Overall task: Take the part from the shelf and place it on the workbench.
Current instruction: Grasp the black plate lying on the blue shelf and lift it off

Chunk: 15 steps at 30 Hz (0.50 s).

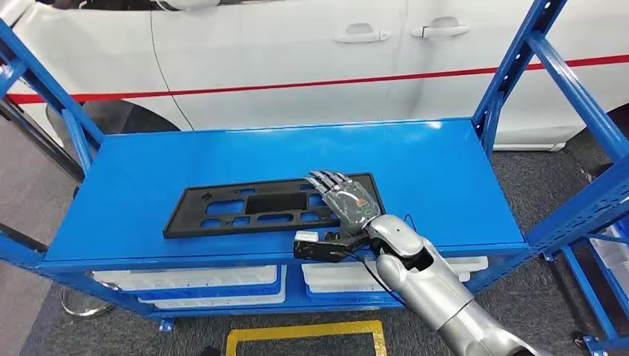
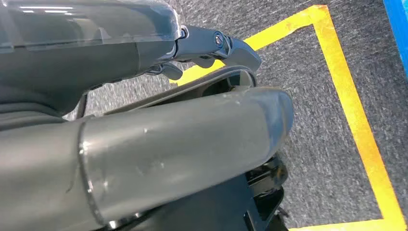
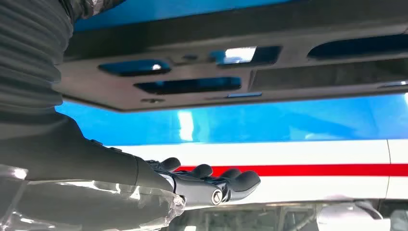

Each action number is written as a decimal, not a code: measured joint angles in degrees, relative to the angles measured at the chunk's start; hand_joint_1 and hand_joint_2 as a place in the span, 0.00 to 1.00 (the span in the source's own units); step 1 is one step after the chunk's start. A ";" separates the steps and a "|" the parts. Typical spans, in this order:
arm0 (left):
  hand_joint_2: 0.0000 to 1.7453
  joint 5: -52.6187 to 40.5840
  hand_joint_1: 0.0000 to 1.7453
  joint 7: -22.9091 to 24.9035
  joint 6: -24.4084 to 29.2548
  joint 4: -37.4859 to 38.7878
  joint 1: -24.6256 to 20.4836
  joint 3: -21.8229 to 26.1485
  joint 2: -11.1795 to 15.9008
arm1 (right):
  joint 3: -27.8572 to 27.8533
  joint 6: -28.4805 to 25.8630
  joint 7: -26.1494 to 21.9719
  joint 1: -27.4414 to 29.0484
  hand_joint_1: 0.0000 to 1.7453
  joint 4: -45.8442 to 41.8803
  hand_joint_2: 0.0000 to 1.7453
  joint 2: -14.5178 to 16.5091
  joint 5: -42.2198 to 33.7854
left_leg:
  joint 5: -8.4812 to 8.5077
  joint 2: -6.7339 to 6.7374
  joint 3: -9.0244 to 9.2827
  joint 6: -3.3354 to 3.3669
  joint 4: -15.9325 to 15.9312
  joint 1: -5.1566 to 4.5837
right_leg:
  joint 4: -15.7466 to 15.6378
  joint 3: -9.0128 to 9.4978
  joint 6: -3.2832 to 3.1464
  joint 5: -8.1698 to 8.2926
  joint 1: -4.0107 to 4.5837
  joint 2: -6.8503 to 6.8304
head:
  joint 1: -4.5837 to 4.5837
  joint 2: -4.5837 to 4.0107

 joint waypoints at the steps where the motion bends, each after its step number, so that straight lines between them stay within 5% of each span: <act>1: 0.00 0.00 0.00 0.01 0.00 0.00 0.01 0.00 0.00 | 0.11 0.09 0.08 0.00 0.00 0.22 1.00 0.05 0.14 | -0.82 0.00 -1.07 -0.09 2.11 0.05 | 0.00 0.00 -0.03 -0.02 0.04 -0.01 | 0.00 0.00; 4: 0.00 0.00 0.00 0.04 0.01 0.00 0.13 0.00 -0.01 | 0.57 0.43 0.31 0.04 0.00 1.25 1.00 0.19 0.62 | -1.75 0.00 -4.17 -0.19 7.54 0.14 | 0.01 0.05 -0.14 -0.10 0.20 -0.03 | 0.00 0.00; 5: 0.00 0.00 0.00 0.04 0.01 0.00 0.17 0.00 -0.01 | 0.69 0.49 0.36 0.04 0.00 1.58 1.00 0.25 0.73 | -0.37 0.00 -3.78 -0.03 6.30 0.14 | 0.01 0.13 -0.15 -0.13 0.25 -0.01 | -0.01 0.00; 8: 0.00 -0.02 0.00 0.11 0.08 0.00 0.07 0.00 0.00 | 0.91 0.61 1.02 -0.16 0.00 2.28 1.00 0.64 1.44 | 5.12 -0.01 1.10 0.93 -4.62 -0.20 | -0.06 0.42 -0.04 -0.25 0.36 0.10 | 0.00 0.00; 12: 0.00 -0.02 0.00 0.58 0.16 0.00 -0.13 -0.02 0.00 | 1.64 0.07 2.31 -0.33 0.00 4.39 1.00 1.95 3.19 | 6.00 -0.16 3.07 1.82 -8.92 -0.61 | -0.70 0.54 1.07 -0.02 0.40 0.16 | 0.00 0.00; 15: 0.00 -0.02 0.00 0.67 0.16 0.00 -0.21 -0.03 -0.02 | 1.94 -0.27 2.51 -0.45 0.72 5.52 1.00 2.49 3.45 | 7.08 -0.01 4.08 2.71 -11.02 -0.29 | 1.93 -0.43 1.65 -2.03 0.58 0.04 | 0.05 0.00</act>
